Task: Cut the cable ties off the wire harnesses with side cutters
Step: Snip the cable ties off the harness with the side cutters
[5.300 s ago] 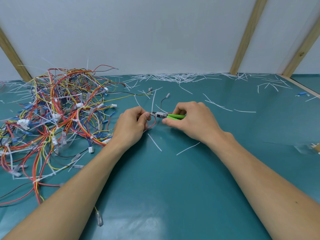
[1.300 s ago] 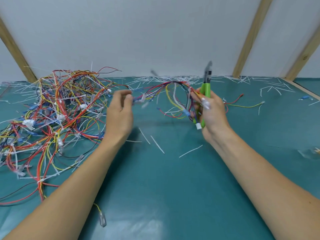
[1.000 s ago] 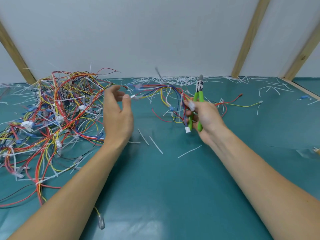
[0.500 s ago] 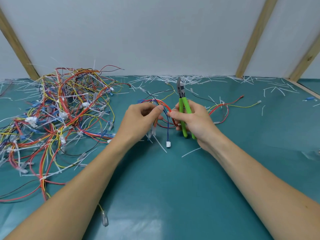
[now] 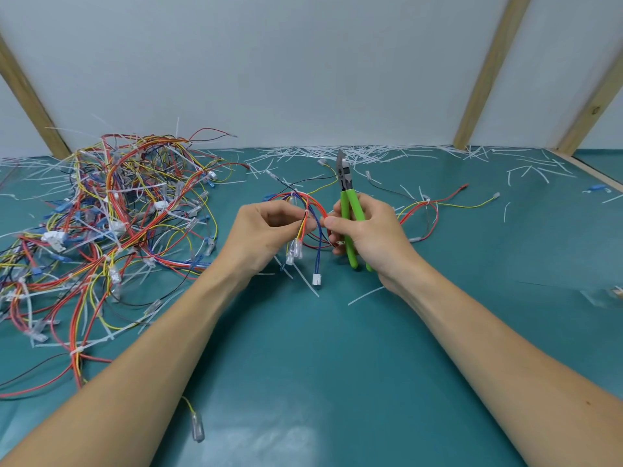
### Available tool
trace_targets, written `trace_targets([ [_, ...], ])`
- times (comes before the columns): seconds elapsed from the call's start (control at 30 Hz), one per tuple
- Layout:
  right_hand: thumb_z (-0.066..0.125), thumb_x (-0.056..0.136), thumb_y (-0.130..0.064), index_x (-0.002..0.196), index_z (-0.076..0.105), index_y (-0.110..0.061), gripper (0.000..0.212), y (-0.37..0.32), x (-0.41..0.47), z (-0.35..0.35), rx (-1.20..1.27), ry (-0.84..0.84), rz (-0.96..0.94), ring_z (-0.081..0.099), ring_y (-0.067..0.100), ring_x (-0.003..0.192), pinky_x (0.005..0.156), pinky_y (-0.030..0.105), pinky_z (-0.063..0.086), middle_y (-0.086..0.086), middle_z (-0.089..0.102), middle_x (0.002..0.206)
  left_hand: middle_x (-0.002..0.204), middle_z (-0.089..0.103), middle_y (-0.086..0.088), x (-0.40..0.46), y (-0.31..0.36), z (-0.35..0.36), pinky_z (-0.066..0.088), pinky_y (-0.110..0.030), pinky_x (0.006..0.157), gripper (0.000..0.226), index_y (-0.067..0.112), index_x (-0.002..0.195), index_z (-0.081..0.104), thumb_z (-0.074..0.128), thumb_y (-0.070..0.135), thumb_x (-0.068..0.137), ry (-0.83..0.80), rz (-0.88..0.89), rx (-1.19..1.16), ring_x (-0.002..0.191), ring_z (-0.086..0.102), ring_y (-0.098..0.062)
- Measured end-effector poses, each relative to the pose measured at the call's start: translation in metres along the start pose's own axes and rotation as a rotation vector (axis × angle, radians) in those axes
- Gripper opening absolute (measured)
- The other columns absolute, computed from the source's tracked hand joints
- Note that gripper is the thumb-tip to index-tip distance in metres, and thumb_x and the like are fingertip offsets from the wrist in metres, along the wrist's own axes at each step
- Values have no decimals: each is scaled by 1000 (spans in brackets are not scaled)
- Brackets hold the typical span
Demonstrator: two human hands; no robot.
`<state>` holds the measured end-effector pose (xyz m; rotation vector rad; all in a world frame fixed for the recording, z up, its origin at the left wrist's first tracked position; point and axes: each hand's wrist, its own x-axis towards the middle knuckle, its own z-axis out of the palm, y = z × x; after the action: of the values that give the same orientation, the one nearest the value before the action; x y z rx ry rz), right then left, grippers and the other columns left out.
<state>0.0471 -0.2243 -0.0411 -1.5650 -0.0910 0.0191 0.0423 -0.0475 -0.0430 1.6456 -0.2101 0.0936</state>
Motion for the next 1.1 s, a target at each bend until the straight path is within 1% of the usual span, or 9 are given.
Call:
trace_targets([
  [0.1, 72, 91, -1, 96, 58, -10, 18, 0, 0, -1, -34, 8, -15, 60, 13, 57, 53, 30, 53, -9, 64, 67, 82, 74, -1, -1, 1, 4, 50, -14, 75, 15, 13, 85, 75, 82, 18, 73, 8, -4, -58, 74, 63, -7],
  [0.23, 74, 90, -2, 95, 58, -12, 19, 0, 0, 1, -41, 33, -10, 60, 14, 58, 53, 30, 53, -7, 66, 71, 73, 68, 8, -2, 4, 4, 43, -6, 67, 10, 13, 83, 69, 69, 16, 92, -20, 7, 31, 71, 61, -1],
  [0.4, 77, 89, -8, 91, 59, -19, 20, 0, 3, -2, -163, 81, -65, 59, 6, 59, 63, 32, 50, -11, 68, 74, 66, 62, 9, -1, 6, 0, 41, -18, 66, 18, 15, 78, 64, 65, 17, 96, -35, 10, 127, 66, 53, -6],
  [0.53, 76, 89, -12, 86, 58, -23, 22, -1, 4, -5, -266, 142, -120, 58, 3, 59, 68, 28, 46, -11, 68, 77, 61, 57, 14, -2, 3, 1, 36, -14, 57, 14, 15, 86, 67, 72, 27, 92, 106, 196, 244, 56, 46, -1],
  [0.63, 76, 89, -15, 86, 59, -24, 19, -2, 5, -10, -337, 193, -163, 58, 0, 60, 67, 24, 48, -14, 69, 74, 62, 58, 1, -4, 1, 2, 35, -15, 57, 24, 22, 87, 68, 78, 44, 83, 140, 296, 358, 58, 48, -5],
  [0.73, 76, 88, -19, 89, 62, -23, 15, -3, 4, -10, -412, 198, -194, 62, 1, 65, 68, 24, 49, -15, 70, 76, 61, 62, 4, -6, -1, 4, 40, -26, 58, 27, 28, 91, 67, 81, 49, 80, 139, 301, 484, 55, 51, -7],
  [0.83, 77, 87, -17, 90, 63, -18, 15, -3, 1, -8, -404, 142, -190, 70, 16, 77, 80, 36, 56, -9, 73, 78, 61, 67, 5, -7, 0, 6, 54, -43, 64, 27, 29, 81, 64, 63, 54, 92, 125, 291, 456, 60, 66, -20],
  [0.93, 80, 86, -16, 90, 62, -19, 18, -4, -1, -7, -405, 87, -207, 72, 21, 81, 86, 42, 58, -4, 75, 83, 63, 71, 5, -8, 2, 5, 55, -47, 68, 37, 26, 74, 67, 54, 53, 96, 168, 288, 423, 63, 68, -23],
  [1.1, 81, 86, -13, 86, 62, -19, 20, -4, 3, -9, -347, 6, -192, 54, 5, 58, 64, 22, 45, -14, 66, 64, 82, 73, 2, -5, 12, 1, 56, -32, 69, 11, 16, 92, 70, 65, 24, 97, 159, 341, 242, 70, 71, -17],
])
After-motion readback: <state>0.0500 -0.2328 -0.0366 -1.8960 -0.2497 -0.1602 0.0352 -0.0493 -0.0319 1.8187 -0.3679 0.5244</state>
